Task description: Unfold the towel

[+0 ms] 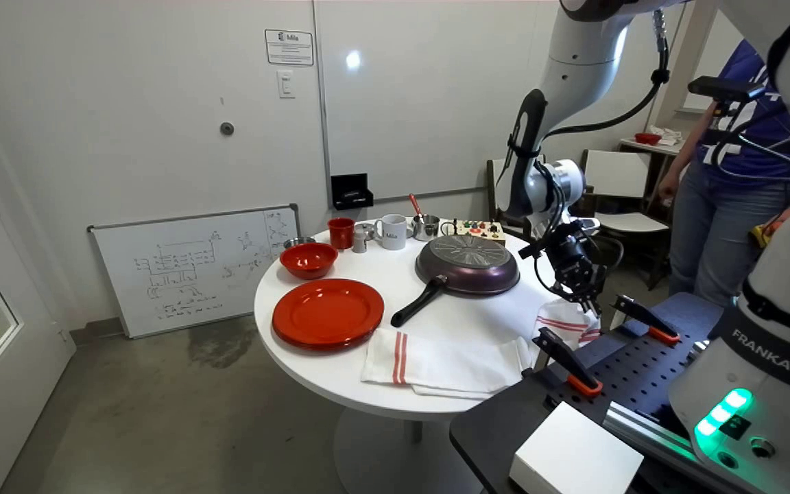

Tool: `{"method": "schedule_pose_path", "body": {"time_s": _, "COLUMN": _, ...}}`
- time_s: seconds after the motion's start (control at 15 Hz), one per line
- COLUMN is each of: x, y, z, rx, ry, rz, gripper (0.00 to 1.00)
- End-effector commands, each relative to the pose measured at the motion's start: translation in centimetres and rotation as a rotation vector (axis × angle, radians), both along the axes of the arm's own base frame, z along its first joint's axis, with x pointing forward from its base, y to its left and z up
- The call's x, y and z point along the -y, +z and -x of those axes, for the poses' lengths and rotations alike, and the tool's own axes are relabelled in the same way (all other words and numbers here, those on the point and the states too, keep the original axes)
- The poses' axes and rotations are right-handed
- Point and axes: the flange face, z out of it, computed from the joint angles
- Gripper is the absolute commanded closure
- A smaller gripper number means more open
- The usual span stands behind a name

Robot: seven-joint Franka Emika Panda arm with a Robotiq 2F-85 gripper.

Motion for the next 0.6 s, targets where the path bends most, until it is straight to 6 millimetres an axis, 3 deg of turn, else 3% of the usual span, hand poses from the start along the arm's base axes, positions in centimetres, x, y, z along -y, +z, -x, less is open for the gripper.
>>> {"method": "schedule_pose_path", "body": {"time_s": 0.0, "x": 1.0, "y": -1.2, "z": 0.4, "rx": 0.056, "ry": 0.091, "rz": -0.049, "gripper": 0.99}}
{"method": "schedule_pose_path", "body": {"time_s": 0.53, "x": 3.5, "y": -1.7, "z": 1.1, "rx": 0.154, "ry": 0.189, "rz": -0.12, "gripper": 0.99}}
